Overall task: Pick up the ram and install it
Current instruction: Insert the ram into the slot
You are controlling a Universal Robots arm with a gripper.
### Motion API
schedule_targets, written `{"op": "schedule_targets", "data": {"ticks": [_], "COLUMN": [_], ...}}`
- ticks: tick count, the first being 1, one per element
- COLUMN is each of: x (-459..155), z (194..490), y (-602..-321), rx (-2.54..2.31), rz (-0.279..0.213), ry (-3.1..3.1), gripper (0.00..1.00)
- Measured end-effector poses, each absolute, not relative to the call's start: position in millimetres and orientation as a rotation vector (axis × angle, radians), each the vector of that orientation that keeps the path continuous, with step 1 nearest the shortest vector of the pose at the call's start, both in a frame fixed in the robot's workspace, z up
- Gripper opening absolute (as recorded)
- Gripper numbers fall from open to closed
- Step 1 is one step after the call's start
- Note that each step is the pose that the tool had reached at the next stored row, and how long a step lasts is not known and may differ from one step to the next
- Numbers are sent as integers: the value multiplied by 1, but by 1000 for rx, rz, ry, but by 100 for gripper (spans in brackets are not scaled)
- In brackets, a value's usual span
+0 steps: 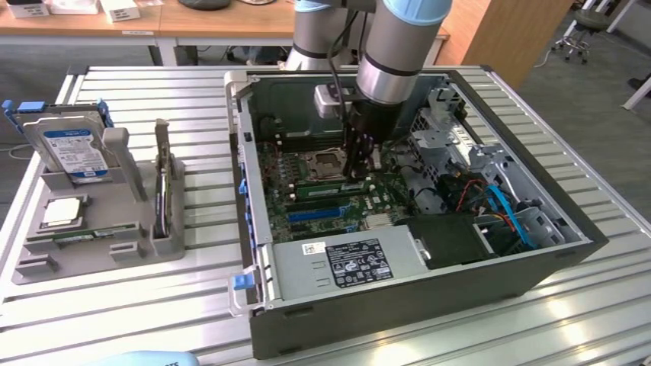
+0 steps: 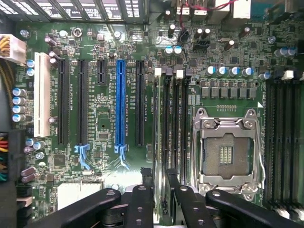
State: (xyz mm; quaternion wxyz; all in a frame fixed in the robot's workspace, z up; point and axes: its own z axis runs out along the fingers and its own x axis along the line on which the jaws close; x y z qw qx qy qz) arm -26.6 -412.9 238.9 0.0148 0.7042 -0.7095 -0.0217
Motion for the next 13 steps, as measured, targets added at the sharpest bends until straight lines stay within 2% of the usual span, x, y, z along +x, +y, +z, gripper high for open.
{"op": "schedule_targets", "data": {"ticks": [13], "x": [-27], "z": [258], "y": [-413], "rx": [2195], "rz": [-66], "ry": [-2206], "gripper": [25]}}
